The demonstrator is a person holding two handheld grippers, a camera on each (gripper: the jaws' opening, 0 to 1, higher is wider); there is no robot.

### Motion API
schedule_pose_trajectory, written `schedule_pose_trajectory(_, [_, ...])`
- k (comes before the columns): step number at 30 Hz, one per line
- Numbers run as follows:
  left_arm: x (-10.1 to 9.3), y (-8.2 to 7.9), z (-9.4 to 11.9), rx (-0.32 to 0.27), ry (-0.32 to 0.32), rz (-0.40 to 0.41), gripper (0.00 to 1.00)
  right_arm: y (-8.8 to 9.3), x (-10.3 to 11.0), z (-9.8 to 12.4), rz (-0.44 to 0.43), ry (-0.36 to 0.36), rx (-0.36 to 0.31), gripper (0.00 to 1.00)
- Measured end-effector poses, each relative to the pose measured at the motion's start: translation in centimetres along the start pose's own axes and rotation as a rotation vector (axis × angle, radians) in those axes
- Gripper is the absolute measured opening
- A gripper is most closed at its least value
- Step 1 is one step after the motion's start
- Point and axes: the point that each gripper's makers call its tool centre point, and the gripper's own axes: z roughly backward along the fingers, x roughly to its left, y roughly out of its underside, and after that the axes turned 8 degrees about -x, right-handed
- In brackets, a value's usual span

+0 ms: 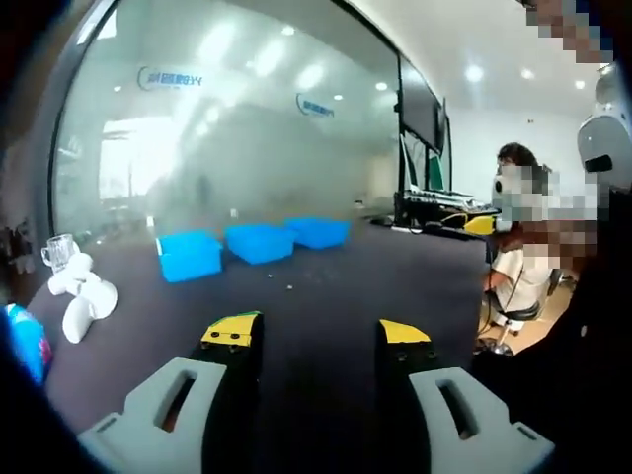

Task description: Sort the screws, nuts, and washers into the corresponding bins

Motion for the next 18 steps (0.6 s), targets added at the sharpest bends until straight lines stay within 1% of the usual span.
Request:
schedule_pose_trajectory(4, [0.6, -0.1, -0.7, 0.007, 0.012, -0.008, 0.44, 0.0, 0.0, 0.2, -0.001, 0.002, -0.001, 0.48])
schedule_pose_trajectory(6, [0.9, -0.3, -1.1, 0.009, 0.023, 0.016, 0.44, 0.1, -0.1, 0.2, 0.000, 0.003, 0.001, 0.48])
schedule_pose_trajectory(8, [1.3, -0.4, -1.7, 0.014, 0.023, 0.020, 0.44, 0.1, -0.1, 0.3, -0.001, 0.004, 0.002, 0.48])
schedule_pose_trajectory(11, [2.3, -0.3, -3.0, 0.045, 0.003, 0.036, 0.44, 0.1, -0.2, 0.3, 0.000, 0.005, 0.001, 0.48])
schedule_pose_trajectory(13, [2.8, 0.0, -4.0, 0.075, 0.004, 0.047, 0.44, 0.2, -0.2, 0.2, -0.002, 0.003, 0.000, 0.48])
schedule_pose_trajectory(16, [3.1, 0.0, -5.6, 0.104, 0.031, 0.066, 0.44, 0.2, -0.1, 0.1, -0.002, -0.001, -0.001, 0.48])
schedule_pose_trajectory(18, [3.3, -0.1, -6.6, 0.118, 0.044, 0.060, 0.44, 0.3, -0.1, 0.1, -0.004, -0.004, -0.002, 0.48])
